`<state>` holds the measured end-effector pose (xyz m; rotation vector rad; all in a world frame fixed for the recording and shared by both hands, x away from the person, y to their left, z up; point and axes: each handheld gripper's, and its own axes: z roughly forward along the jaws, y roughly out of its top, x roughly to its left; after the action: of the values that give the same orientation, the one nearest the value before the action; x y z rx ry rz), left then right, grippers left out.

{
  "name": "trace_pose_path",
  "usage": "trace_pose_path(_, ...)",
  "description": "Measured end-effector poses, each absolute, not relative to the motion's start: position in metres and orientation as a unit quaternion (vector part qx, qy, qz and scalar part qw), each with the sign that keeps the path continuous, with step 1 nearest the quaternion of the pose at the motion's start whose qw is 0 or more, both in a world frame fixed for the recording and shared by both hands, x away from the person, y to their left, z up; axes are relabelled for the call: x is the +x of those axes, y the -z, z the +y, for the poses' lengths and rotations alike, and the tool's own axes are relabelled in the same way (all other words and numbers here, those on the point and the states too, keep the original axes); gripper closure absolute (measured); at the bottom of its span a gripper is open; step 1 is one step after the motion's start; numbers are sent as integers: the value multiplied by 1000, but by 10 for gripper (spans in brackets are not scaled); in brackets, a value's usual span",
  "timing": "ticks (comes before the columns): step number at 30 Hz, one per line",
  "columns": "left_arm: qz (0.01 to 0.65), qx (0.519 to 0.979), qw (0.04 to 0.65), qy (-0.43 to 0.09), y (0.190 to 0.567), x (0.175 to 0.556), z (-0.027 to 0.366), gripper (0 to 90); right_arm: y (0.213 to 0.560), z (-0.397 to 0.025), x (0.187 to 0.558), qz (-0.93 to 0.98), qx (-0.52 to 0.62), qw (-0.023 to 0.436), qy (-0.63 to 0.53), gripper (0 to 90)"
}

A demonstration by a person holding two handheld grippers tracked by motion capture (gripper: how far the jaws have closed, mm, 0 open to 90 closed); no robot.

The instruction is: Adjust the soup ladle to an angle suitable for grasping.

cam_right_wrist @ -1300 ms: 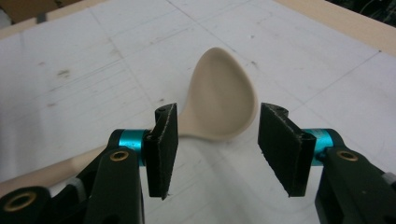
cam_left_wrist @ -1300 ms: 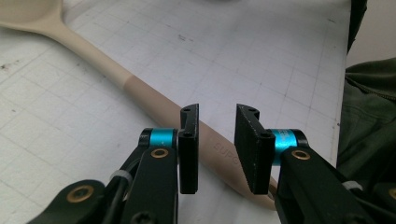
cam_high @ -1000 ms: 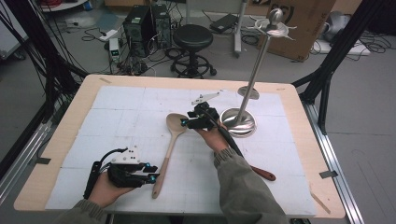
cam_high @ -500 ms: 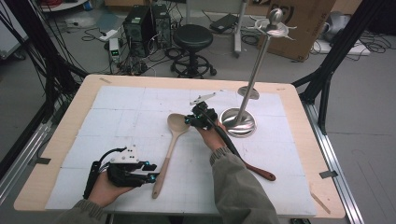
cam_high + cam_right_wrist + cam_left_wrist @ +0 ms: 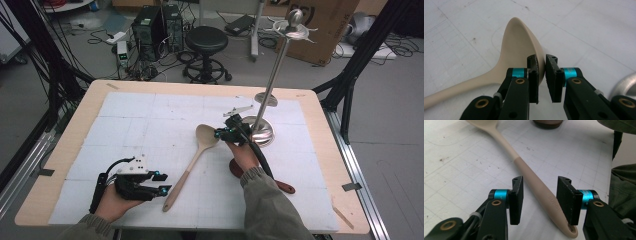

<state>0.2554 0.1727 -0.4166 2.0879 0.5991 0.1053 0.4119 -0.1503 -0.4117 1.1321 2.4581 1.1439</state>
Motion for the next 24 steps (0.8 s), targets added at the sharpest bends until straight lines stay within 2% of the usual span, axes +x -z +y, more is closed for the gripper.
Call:
trace_pose_path(18,248,852,459,-35,425,255,159,503,417,-187,383,819,405,107,-392,796)
trace_pose_path(22,252,851,459,-33,428,255,155,494,416,-188,382,816,402,101,-402,755)
trace_pose_path(24,253,852,456,-33,430,255,153,494,413,-188,379,814,400,104,-408,700)
